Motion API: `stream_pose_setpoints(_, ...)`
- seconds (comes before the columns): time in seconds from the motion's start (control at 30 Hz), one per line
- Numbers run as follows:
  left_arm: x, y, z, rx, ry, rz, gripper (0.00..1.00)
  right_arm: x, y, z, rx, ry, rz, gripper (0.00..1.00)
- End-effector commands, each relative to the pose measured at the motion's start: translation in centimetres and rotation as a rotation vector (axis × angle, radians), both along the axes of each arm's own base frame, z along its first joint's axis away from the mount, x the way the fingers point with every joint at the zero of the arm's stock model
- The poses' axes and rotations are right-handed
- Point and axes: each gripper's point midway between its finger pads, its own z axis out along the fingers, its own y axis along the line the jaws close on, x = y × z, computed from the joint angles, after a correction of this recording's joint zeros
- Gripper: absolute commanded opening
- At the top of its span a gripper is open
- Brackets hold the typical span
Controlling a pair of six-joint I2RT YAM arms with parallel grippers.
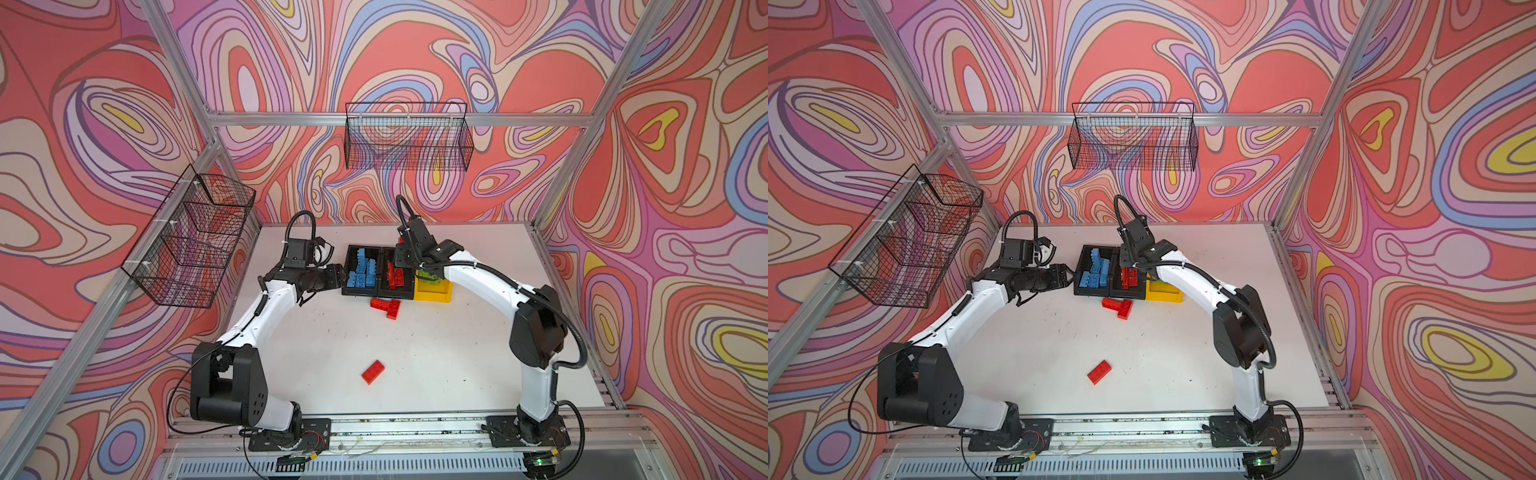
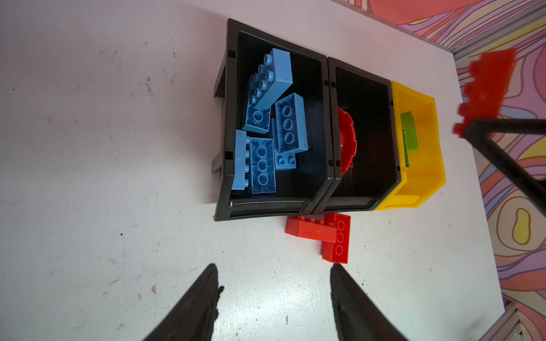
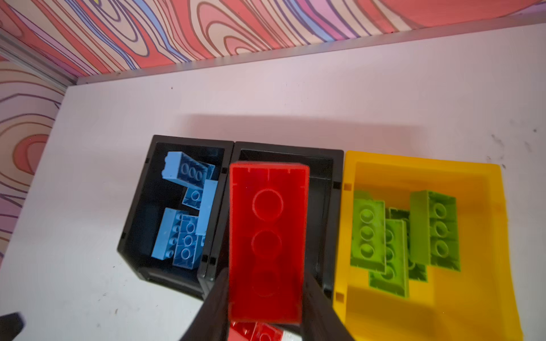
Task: Sort the legos into containers by color
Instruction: Place the lego in the container.
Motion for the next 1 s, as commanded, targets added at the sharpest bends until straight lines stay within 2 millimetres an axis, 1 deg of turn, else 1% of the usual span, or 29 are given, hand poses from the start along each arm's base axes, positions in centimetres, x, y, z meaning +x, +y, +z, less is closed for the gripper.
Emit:
stream_pose_setpoints(0.0,0.0,0.0,1.2,-0.015,-0.037,-0.006,0.63,0.0,0.0,-3.8,-0.089,0.086,0.062,0.38)
stream_pose_setpoints(0.2,0.0,-0.3,1.2,-0.026,-0.039,-0.017,0.62,1.1,-0.6,-5.6,-0.124,0.101,0.05,0.39)
stream_pose_setpoints(0.27,-0.1,-0.4,1.3,-0.031,-0.043,-0.022,0.62,1.1,-0.9,-6.1,-0.125,0.111,0.047,0.44)
stream_pose_setpoints(0.33,-0.1,-0.4,1.3,-0.034,-0.044,-0.022,0.62,1.1,-1.0,-6.2,-0.125,0.115,0.048,0.51)
stream_pose_setpoints(0.43,-0.1,-0.4,1.3,-0.036,-0.045,-0.024,0.63,0.9,-1.1,-5.7,-0.122,0.108,0.046,0.6)
stream_pose_setpoints(0.47,-0.1,-0.5,1.3,-0.036,-0.045,-0.024,0.62,0.9,-1.2,-5.3,-0.117,0.102,0.047,0.61)
stream_pose_setpoints(0.57,-0.1,-0.4,1.4,-0.032,-0.05,-0.023,0.62,0.3,-1.4,-3.2,-0.098,0.073,0.049,0.63)
stream_pose_setpoints(0.7,-0.1,-0.3,1.5,-0.026,-0.054,-0.022,0.62,-2.1,-1.7,-1.2,-0.076,0.049,0.062,0.66)
stream_pose_setpoints(0.8,-0.1,-0.3,1.4,-0.023,-0.051,-0.023,0.62,-4.9,-0.9,-0.4,-0.08,0.032,0.099,0.67)
stream_pose_setpoints(0.87,-0.1,-0.3,1.4,-0.026,-0.052,-0.024,0.62,-6.5,-0.5,-0.7,-0.089,0.046,0.106,0.68)
stream_pose_setpoints(0.97,-0.1,-0.3,1.3,-0.024,-0.051,-0.024,0.62,-9.0,0.0,-2.1,-0.081,0.109,0.065,0.69)
